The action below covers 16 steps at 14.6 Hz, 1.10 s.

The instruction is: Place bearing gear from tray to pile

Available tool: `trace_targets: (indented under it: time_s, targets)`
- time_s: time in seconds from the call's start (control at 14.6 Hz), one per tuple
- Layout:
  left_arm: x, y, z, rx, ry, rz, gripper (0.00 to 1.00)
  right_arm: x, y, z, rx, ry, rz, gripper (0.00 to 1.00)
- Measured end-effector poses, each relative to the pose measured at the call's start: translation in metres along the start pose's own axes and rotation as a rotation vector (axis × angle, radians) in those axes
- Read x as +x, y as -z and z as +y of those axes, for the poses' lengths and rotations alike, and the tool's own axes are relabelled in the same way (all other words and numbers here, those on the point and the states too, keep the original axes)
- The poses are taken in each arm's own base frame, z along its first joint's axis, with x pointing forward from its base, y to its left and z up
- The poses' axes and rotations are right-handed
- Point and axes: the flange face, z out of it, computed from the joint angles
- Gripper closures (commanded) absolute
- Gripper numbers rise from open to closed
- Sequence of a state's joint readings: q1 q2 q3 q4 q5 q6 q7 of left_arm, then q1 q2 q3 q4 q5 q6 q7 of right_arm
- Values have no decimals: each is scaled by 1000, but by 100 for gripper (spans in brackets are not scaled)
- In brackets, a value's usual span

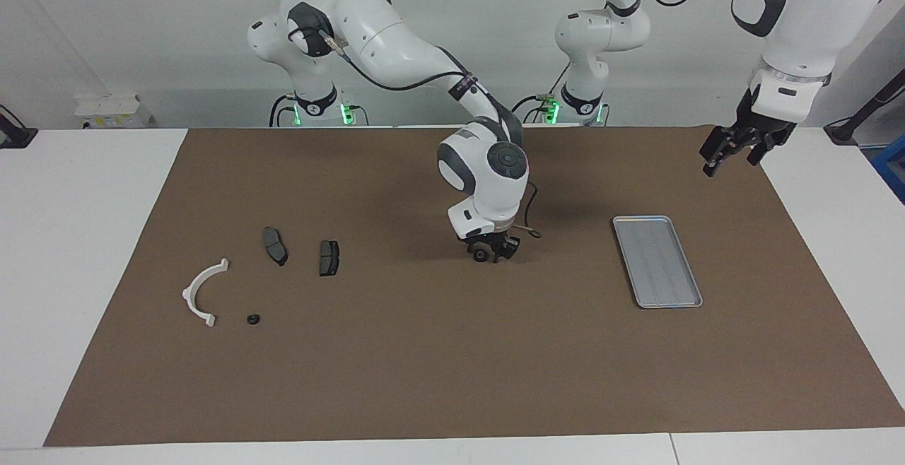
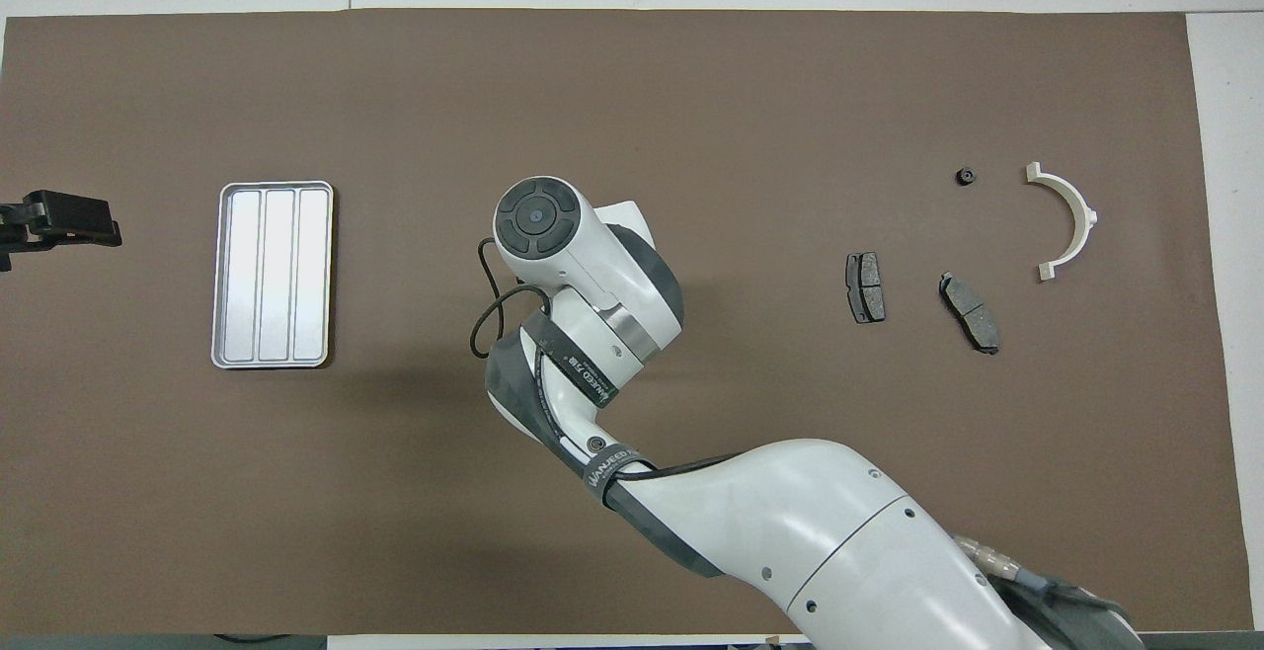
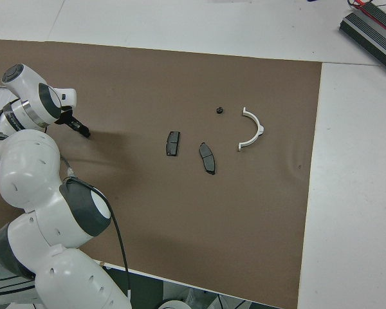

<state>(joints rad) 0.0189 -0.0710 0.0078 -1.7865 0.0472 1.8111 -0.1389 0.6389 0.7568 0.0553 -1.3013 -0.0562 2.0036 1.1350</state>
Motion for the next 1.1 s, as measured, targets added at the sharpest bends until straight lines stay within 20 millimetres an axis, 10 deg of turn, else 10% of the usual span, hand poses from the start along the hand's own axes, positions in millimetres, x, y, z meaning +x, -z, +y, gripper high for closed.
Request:
trace_targets:
  time_s: [0.41,0.75,0.89,1.1]
  targets:
    - [2,-5,0,2,-22,-11,0,0,1,0,2,0,0,97]
    - [3,-3,0,-1,-27,-8,0,7,6,10,-47,2,-16,100]
    - [4,-2,1,-1,-27,-7,0,36,39,30,-80,68,-30,100]
    - [3,-1,2,-2,-31,-6,0,129,110,107,-47,244,-30,100]
